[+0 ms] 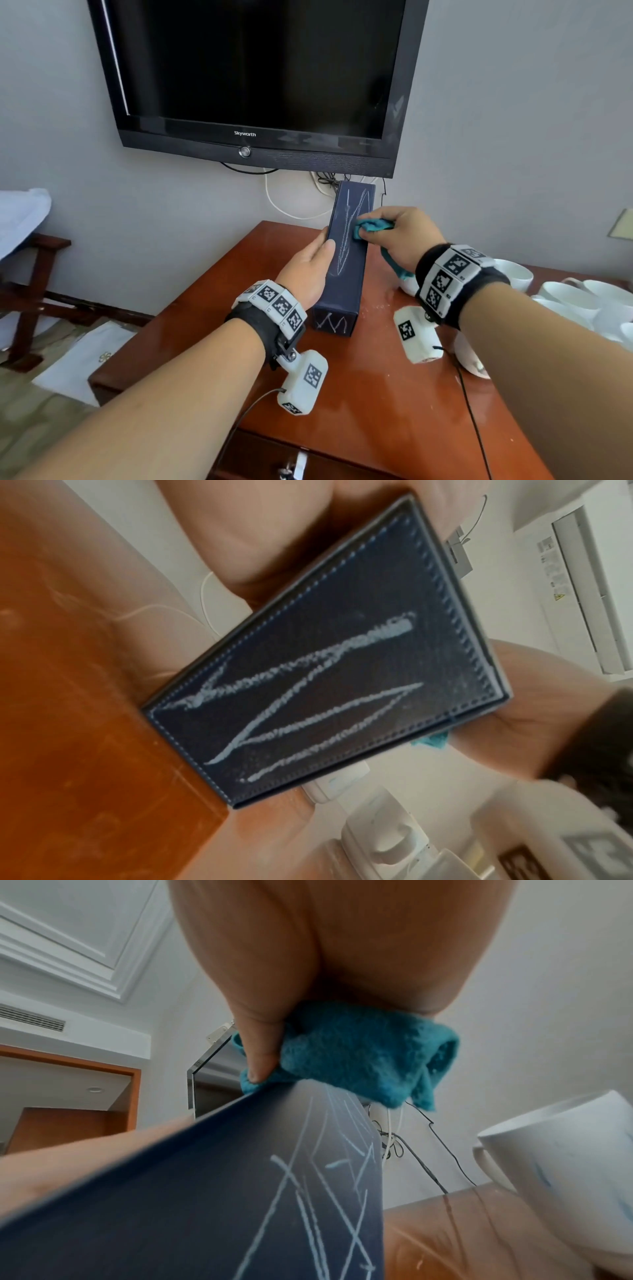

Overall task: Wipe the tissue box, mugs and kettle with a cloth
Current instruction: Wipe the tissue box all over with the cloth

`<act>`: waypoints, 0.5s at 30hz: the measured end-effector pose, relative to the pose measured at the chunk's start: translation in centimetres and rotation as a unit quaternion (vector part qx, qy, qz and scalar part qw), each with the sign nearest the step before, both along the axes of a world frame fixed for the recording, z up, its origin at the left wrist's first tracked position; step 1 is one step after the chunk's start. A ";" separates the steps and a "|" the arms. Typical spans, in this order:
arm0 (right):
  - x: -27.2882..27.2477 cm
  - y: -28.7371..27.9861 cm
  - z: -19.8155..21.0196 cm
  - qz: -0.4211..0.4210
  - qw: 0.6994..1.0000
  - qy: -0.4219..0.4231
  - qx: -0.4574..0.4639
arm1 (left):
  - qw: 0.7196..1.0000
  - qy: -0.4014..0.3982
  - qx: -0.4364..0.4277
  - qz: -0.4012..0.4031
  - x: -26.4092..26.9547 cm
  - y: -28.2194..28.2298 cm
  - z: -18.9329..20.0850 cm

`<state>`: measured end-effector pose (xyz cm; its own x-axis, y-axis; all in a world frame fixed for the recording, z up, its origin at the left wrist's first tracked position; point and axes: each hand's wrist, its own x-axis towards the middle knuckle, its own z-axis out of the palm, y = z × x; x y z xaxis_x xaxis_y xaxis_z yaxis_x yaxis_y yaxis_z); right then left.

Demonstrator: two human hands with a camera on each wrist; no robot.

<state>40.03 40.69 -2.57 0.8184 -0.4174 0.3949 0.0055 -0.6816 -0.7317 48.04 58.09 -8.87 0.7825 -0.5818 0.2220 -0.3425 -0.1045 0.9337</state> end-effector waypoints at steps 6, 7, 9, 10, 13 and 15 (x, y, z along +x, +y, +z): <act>2.2 -0.7 2.9 -0.039 0.998 -0.048 0.005 | 1.000 0.000 -0.006 -0.004 -0.8 0.8 -0.1; 2.6 -0.9 3.4 -0.044 0.997 -0.058 0.005 | 1.000 0.001 -0.005 -0.005 -0.8 0.9 -0.1; 3.4 -1.3 4.1 -0.053 0.996 -0.069 0.003 | 1.000 -0.001 0.001 -0.008 -1.0 1.1 0.1; 3.8 -1.4 4.3 -0.059 0.996 -0.071 0.001 | 1.000 -0.003 0.003 -0.010 -1.1 1.2 0.3; 4.3 -1.7 4.2 -0.075 0.994 -0.078 0.013 | 1.000 0.002 0.000 -0.016 -1.1 1.2 0.4; 3.9 -1.3 3.7 -0.079 0.993 -0.079 0.026 | 1.000 0.000 0.005 -0.013 -0.9 1.0 0.3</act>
